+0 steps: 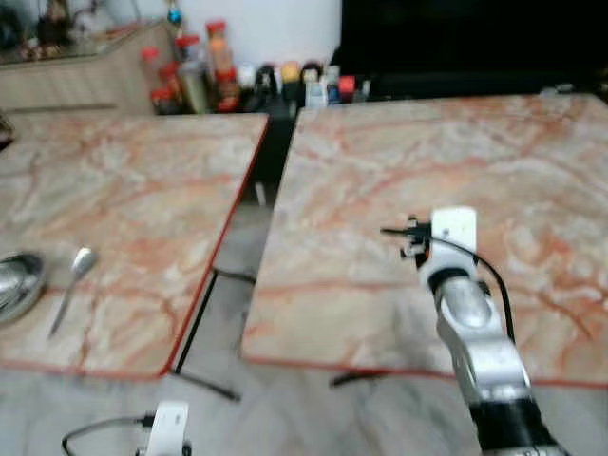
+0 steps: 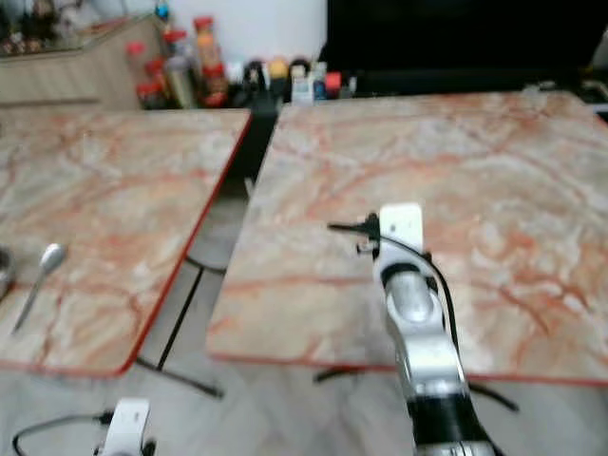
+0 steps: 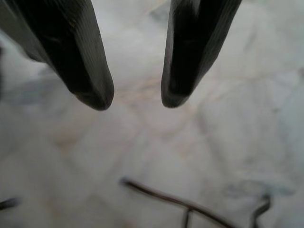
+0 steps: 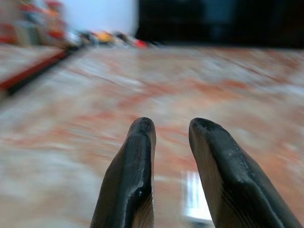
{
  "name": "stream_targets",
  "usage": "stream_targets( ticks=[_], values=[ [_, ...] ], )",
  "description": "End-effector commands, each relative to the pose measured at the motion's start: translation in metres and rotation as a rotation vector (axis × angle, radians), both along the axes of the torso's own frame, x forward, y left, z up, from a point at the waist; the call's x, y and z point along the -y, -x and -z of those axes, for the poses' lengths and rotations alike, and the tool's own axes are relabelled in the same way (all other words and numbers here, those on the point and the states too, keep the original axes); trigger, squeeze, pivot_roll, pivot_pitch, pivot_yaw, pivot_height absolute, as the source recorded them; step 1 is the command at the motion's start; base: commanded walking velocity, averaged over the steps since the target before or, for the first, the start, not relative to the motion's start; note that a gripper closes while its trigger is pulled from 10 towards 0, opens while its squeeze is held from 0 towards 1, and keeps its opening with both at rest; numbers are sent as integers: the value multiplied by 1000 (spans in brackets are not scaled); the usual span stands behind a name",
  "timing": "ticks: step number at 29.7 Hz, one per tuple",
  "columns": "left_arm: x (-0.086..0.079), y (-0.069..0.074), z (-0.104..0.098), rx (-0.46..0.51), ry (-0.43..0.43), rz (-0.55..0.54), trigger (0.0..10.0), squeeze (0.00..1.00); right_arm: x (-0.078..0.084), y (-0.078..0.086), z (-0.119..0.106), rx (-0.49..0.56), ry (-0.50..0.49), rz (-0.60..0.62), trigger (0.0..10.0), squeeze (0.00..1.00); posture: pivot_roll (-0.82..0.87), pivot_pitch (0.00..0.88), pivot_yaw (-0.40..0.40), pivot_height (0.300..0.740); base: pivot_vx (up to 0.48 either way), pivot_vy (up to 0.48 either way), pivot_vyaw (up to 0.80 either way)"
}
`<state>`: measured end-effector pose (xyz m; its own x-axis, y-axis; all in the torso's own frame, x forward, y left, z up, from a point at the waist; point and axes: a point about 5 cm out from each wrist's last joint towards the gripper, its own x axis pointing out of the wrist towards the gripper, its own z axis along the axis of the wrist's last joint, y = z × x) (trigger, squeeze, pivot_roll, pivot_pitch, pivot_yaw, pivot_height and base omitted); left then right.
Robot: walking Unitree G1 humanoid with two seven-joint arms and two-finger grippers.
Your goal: Setting the table
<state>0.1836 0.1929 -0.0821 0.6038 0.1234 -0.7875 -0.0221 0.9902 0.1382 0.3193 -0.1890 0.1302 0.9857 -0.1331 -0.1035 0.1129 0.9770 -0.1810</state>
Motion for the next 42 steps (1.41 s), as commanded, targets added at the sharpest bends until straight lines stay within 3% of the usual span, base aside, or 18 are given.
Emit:
stream_targets(
  ticks=[1,8,14,21,29,30,31,32,33,42],
  values=[
    [-15,4,0,-16,-34,-8,10000,0,-5,-1,-5,11,-11,26,10000,0,-67,33,74,740,274,0,0],
    [-15,6,0,-22,-32,4,10000,0,15,19,14,-68,-43,214,10000,0,-66,0,70,740,0,0,0],
    [-16,7,1,-32,-34,19,10000,0,19,30,17,-107,-19,226,10000,0,-85,0,78,740,0,0,0],
    [-16,4,-1,-25,-28,23,10000,0,33,32,15,-145,-31,272,10000,0,-92,0,82,740,0,0,0],
    [-14,3,0,-25,-22,24,10000,0,33,30,19,-177,-57,257,10000,0,-87,0,80,740,0,0,0],
    [-13,3,0,-26,-19,23,10000,0,32,27,22,-194,-74,251,10000,1000,-79,13,79,740,0,0,0],
    [-12,3,0,-26,-15,21,10000,0,30,25,24,-210,-85,234,10000,333,-77,19,80,740,0,0,0],
    [-12,3,0,-26,-13,20,10000,0,28,23,25,-222,-93,221,10000,333,-77,19,80,740,0,0,0],
    [-12,3,0,-27,-11,19,10000,0,26,21,26,-230,-103,205,10000,0,-74,22,80,740,0,0,0],
    [-12,5,1,-36,-3,16,10000,0,16,18,33,-255,-143,191,10000,0,-61,36,80,740,0,0,0]
  ],
)
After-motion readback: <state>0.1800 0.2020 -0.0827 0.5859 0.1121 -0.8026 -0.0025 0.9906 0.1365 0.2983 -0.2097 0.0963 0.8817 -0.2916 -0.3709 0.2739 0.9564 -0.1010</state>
